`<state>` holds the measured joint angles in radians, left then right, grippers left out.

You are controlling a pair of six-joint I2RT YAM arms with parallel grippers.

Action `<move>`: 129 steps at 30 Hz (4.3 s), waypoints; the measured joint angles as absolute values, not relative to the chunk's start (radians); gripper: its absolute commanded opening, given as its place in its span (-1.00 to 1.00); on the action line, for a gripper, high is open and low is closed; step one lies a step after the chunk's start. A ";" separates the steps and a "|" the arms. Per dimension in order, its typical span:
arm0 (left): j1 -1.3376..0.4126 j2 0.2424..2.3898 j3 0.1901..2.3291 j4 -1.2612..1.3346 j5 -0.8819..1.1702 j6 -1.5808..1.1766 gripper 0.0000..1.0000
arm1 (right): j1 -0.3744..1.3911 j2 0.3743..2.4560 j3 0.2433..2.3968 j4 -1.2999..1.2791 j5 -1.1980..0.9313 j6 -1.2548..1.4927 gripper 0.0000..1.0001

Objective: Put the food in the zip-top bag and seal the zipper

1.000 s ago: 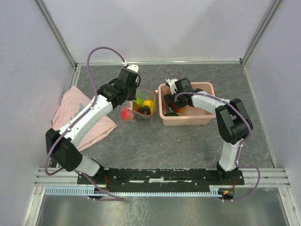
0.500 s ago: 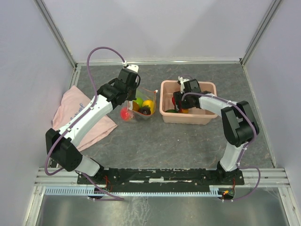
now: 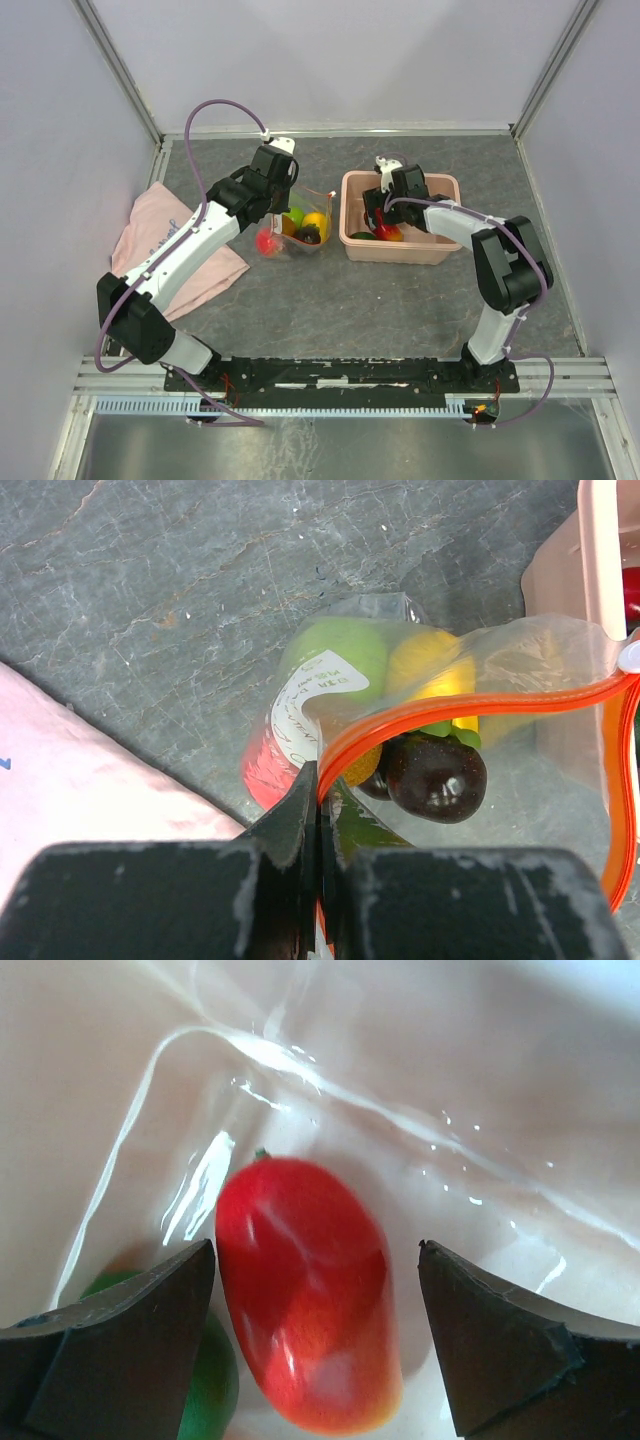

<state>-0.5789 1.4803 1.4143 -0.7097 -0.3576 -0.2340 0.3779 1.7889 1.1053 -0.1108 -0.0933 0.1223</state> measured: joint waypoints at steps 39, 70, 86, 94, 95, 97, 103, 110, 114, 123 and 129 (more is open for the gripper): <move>-0.578 1.498 1.460 -0.727 -0.303 -0.233 -0.95 | 0.427 1.488 1.164 -0.280 -0.131 0.160 -0.07; -0.476 1.512 1.480 -0.757 -0.009 -0.232 -0.95 | 0.630 1.657 1.256 0.419 -0.728 0.204 -0.34; -0.449 1.501 1.472 -0.762 0.036 -0.233 -0.95 | 0.631 1.815 1.187 0.507 -0.699 -0.012 -0.06; -0.449 1.500 1.461 -0.761 0.043 -0.233 -0.95 | 0.633 1.821 1.199 0.484 -0.662 -0.066 0.07; -0.449 1.500 1.459 -0.761 0.045 -0.233 -0.95 | 0.633 1.827 1.206 0.483 -0.657 -0.066 0.11; -0.445 1.500 1.457 -0.760 0.051 -0.233 -0.95 | 0.633 1.835 1.217 0.484 -0.647 -0.066 0.24; -0.445 1.500 1.457 -0.760 0.057 -0.233 -0.95 | 0.633 1.841 1.224 0.476 -0.614 -0.070 0.56; -0.445 1.500 1.457 -0.757 0.056 -0.233 -0.95 | 0.635 1.839 1.277 0.391 -0.608 -0.049 0.97; -0.445 1.500 1.457 -0.756 0.054 -0.234 -0.95 | 0.635 1.808 1.306 0.329 -0.603 -0.034 0.98; -0.445 1.497 1.456 -0.754 -0.001 -0.234 -0.95 | 0.630 1.633 1.301 0.185 -0.462 -0.043 0.99; -0.443 1.481 1.447 -0.752 -0.046 -0.235 -0.95 | 0.604 1.469 1.261 -0.003 -0.222 -0.054 0.99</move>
<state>-0.4435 1.4815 1.4471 -0.7525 -0.0456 -0.2348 0.6037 1.4689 1.2606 -0.0029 -0.2218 -0.0544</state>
